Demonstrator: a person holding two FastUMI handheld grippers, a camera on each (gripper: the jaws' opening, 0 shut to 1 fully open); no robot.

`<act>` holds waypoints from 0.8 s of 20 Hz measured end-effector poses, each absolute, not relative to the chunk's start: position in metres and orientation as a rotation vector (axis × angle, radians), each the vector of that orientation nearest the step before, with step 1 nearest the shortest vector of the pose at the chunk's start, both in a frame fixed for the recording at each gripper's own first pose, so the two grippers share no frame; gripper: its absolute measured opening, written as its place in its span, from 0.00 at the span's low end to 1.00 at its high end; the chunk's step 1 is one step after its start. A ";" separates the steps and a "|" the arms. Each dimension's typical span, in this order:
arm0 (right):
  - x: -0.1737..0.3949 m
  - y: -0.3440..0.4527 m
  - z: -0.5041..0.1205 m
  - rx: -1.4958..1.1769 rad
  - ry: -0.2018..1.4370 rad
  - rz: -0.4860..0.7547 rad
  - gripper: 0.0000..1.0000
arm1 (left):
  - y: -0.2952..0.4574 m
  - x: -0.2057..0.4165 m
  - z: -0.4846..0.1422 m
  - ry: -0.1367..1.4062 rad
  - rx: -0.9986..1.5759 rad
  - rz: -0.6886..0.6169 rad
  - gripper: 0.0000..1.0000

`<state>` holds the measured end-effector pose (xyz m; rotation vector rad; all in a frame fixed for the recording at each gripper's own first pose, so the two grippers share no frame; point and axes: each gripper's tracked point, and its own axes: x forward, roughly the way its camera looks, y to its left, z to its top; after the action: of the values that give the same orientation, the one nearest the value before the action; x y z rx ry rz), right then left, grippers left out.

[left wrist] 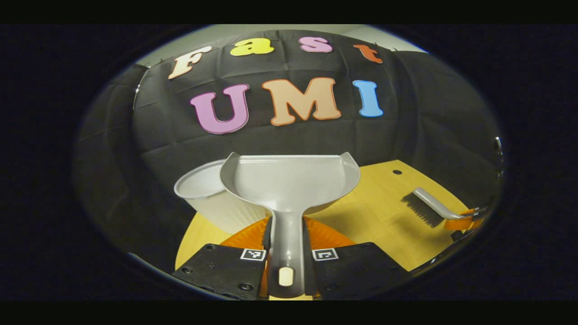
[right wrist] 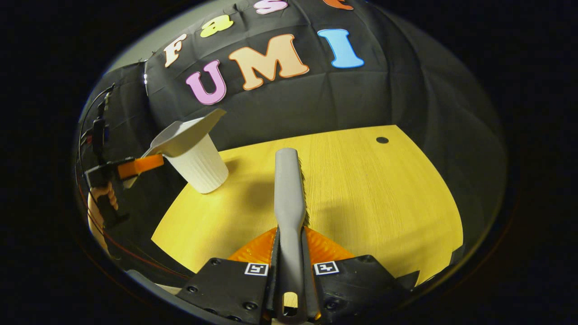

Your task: Pick up the small broom and dustpan from the desktop, sweep the trash into the dustpan with the broom, and then empty the trash into the garbage bin.

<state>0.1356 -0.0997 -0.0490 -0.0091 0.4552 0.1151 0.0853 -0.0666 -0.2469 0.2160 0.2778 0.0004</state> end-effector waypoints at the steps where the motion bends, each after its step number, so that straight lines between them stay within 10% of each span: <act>1: 0.138 -0.100 -0.056 -0.006 0.464 0.109 0.21 | -0.073 0.082 -0.265 0.303 0.204 -0.011 0.23; 16: 0.210 -0.067 -0.164 -0.109 0.627 0.019 0.22 | -0.075 0.055 -0.462 0.572 0.139 0.081 0.25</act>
<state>0.2097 -0.0668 -0.1642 -0.1095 0.6271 0.0193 0.0547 -0.0746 -0.4620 0.1395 0.5718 0.0815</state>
